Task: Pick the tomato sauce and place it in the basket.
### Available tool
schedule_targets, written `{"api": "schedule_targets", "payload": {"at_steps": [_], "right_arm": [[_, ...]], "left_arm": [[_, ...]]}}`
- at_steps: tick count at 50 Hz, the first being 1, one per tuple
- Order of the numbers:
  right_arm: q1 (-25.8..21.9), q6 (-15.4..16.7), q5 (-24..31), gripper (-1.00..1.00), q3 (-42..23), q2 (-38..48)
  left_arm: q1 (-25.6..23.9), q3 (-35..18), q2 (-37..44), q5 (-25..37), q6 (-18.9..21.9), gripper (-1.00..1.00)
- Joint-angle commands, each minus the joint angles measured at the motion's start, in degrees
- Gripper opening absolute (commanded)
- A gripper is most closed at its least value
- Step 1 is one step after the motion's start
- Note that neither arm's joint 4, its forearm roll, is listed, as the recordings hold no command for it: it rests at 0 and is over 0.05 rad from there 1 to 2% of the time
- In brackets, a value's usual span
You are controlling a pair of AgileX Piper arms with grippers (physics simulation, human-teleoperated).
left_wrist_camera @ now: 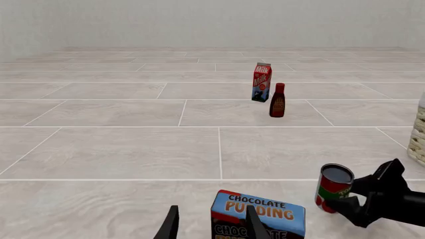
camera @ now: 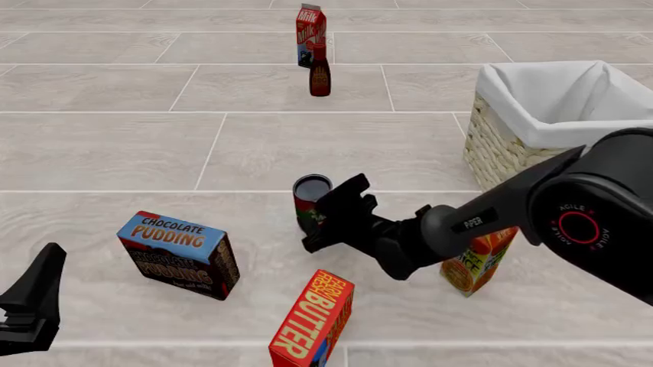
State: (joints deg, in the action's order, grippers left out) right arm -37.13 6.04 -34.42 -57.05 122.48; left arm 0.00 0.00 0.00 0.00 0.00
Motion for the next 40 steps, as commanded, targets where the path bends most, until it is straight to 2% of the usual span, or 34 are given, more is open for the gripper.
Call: {"api": "schedule_targets", "payload": {"at_steps": [1, 15, 40], "right_arm": [[-0.5, 0.7, -0.3, -1.0, 0.7, -0.9], [-1.0, 1.7, -1.1, -1.0, 4.0, -3.9], [0.1, 5.0, 2.1, -1.0, 11.4, -19.6]], "left_arm": [[0.0, 0.0, 0.0, 0.0, 0.0, 1.0], [0.0, 0.0, 0.0, 0.0, 0.0, 1.0], [0.0, 0.0, 0.0, 0.0, 0.0, 1.0]]}}
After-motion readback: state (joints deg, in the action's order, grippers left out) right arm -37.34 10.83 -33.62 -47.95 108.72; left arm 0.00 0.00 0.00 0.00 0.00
